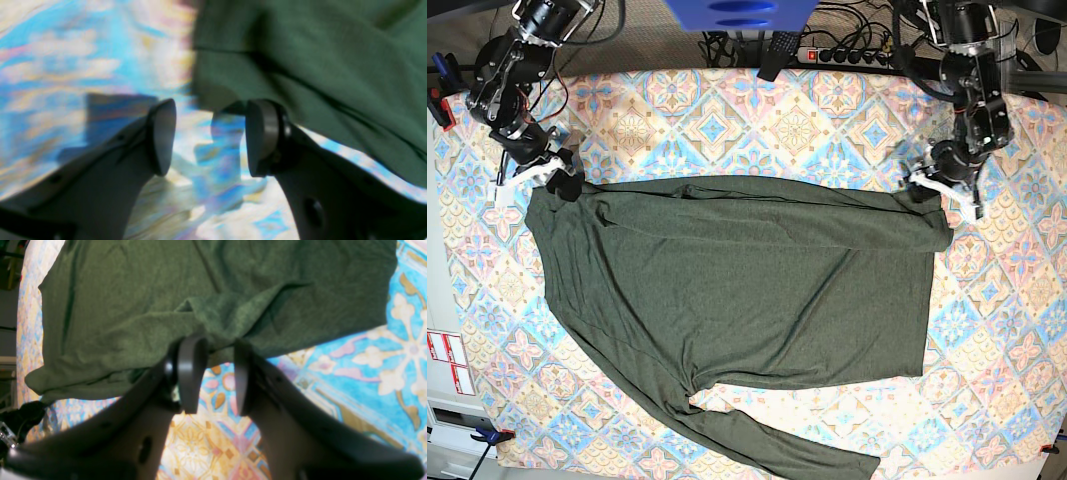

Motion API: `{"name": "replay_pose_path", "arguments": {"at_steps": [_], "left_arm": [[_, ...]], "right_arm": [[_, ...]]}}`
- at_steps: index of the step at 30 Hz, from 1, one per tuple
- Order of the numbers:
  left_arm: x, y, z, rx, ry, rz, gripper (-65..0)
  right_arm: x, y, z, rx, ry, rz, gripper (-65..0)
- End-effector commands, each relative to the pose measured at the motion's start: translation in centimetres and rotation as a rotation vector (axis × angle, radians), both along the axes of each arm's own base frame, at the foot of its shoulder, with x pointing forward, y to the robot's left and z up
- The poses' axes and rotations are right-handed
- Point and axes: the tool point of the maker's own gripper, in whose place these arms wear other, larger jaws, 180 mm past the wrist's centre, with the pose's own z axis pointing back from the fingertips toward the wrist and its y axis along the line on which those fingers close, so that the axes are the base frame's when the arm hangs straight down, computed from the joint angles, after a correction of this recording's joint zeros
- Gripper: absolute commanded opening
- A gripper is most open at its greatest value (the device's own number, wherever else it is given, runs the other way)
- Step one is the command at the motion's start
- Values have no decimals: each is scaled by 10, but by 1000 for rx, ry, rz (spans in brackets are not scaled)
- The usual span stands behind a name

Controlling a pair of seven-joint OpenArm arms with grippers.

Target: Fold the T-shirt properly

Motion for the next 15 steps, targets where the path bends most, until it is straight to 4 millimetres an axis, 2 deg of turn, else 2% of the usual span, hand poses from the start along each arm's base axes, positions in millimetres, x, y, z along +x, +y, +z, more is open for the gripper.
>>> {"name": "replay_pose_path", "arguments": {"at_steps": [1, 3, 15], "left_arm": [[7, 10, 7, 21, -25, 12, -307], [9, 5, 3, 3, -21, 20, -307], [21, 4, -12, -39, 5, 50, -314]], "right_arm": [[9, -6, 13, -15, -51, -1, -477], [9, -6, 13, -15, -51, -1, -477], [9, -6, 13, -15, -51, -1, -477]]}}
